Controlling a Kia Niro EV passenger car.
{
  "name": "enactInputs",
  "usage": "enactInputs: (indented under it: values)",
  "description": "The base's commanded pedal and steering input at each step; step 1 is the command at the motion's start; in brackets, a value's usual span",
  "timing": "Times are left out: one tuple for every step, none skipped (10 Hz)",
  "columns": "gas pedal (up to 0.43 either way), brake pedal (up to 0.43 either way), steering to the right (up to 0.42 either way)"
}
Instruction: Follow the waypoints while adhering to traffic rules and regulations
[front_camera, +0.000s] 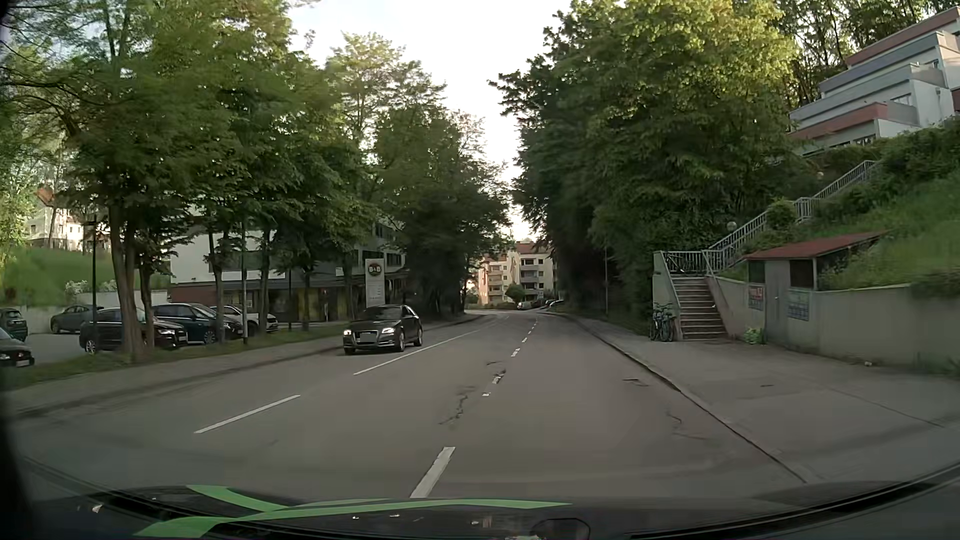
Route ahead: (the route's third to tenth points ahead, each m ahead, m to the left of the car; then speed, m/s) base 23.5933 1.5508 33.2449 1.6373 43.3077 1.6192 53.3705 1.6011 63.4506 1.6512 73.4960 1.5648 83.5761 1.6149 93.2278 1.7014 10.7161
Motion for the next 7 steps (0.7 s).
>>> enactInputs:
  values:
    - [0.000, 0.000, -0.024]
    - [0.000, 0.000, -0.023]
    - [0.000, 0.000, -0.018]
    - [0.000, 0.000, -0.013]
    - [0.000, 0.000, -0.011]
    - [0.000, 0.000, -0.008]
    - [0.000, 0.000, -0.006]
